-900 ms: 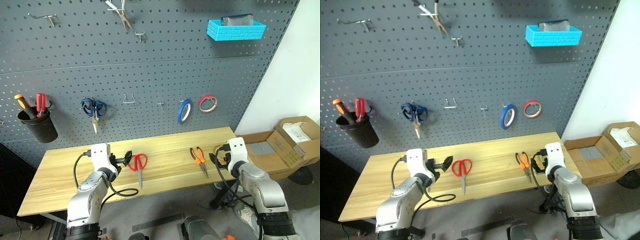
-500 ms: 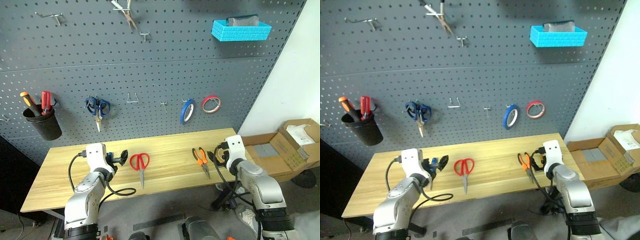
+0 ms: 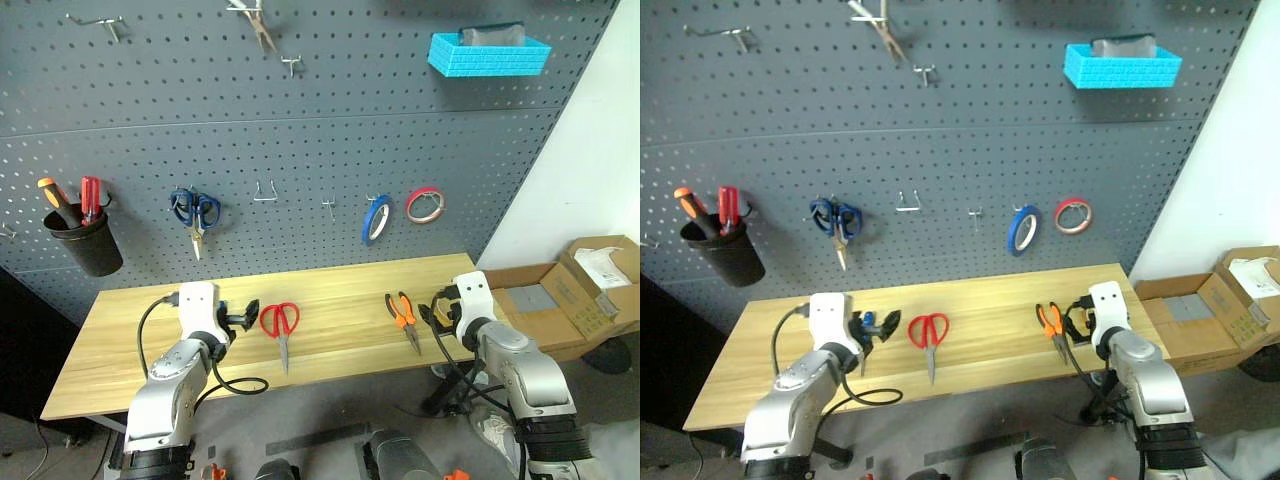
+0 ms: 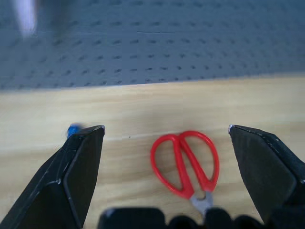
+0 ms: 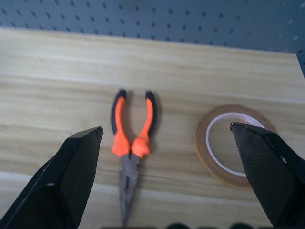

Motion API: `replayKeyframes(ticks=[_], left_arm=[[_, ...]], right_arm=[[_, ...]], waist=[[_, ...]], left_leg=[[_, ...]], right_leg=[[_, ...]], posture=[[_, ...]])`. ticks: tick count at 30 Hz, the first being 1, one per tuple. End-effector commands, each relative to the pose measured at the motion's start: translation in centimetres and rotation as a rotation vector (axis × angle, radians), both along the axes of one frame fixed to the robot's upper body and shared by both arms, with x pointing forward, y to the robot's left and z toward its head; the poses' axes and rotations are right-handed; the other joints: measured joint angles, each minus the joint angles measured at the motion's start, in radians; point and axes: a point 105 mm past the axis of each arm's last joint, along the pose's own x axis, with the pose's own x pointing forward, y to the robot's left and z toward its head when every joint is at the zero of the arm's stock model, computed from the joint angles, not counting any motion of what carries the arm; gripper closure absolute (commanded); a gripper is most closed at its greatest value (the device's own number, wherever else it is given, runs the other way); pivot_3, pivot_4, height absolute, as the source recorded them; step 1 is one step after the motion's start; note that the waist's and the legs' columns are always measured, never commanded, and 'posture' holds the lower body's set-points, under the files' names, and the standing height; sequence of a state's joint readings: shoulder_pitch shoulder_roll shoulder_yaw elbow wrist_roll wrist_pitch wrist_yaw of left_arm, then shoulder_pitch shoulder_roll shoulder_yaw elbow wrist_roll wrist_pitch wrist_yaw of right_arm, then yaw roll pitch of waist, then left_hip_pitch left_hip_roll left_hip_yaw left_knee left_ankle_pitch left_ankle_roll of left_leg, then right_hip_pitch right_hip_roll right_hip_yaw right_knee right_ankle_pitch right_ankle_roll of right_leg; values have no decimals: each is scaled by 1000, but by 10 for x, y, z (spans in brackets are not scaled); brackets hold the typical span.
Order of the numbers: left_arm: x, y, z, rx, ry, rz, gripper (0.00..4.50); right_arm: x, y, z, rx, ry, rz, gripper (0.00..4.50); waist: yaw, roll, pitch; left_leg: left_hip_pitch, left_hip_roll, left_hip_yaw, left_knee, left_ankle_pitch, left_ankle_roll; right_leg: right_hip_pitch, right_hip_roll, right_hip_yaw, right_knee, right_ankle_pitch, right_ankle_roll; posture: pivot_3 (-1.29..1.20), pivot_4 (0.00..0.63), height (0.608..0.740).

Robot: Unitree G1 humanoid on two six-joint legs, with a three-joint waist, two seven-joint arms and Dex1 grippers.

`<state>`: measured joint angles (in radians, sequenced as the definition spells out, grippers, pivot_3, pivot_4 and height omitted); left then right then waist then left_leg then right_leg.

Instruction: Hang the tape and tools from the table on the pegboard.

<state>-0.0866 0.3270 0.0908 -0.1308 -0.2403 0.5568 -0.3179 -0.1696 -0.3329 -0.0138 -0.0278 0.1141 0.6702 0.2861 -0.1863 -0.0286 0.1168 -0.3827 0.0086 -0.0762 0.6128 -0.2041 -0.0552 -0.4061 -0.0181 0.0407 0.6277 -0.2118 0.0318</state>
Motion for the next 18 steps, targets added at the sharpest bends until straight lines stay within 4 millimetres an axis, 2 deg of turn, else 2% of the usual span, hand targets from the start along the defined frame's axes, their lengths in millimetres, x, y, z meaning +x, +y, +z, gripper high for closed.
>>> replayKeyframes(ticks=[1,5,9,12,14,18], left_arm=[[5,-52,14,42,-67,-304,0],[10,-110,15,119,-81,-645,0],[17,-145,21,152,-123,-827,0],[24,-165,29,149,-153,-902,0],[30,-174,30,173,-164,-931,0],[42,-189,28,202,-177,-937,0]], right_arm=[[10,-9,3,-32,-33,16,30],[24,-21,-2,-51,-26,29,30],[38,-28,3,-54,-35,28,30],[48,-28,12,-58,-59,46,30],[53,-30,16,-62,-66,54,30],[62,-31,15,-65,-58,68,30]], waist=[[0,0,15],[-6,0,55],[-13,1,86],[-13,1,110],[-11,2,123],[-8,0,148]], left_leg=[[0,0,1,0,0,0],[-1,0,2,0,0,1],[-4,1,4,-1,1,3],[-6,2,6,-2,-2,6],[-12,2,7,-2,-2,6],[-16,2,8,-1,-2,6]], right_leg=[[0,0,0,0,0,0],[-1,0,1,0,0,0],[-4,2,4,1,0,1],[-7,3,6,2,1,6],[-13,4,7,3,2,8],[-16,3,8,2,3,10]], posture=[[-155,137,740],[-210,198,740],[-235,239,740],[-252,276,740],[-256,290,740],[-253,315,740]])
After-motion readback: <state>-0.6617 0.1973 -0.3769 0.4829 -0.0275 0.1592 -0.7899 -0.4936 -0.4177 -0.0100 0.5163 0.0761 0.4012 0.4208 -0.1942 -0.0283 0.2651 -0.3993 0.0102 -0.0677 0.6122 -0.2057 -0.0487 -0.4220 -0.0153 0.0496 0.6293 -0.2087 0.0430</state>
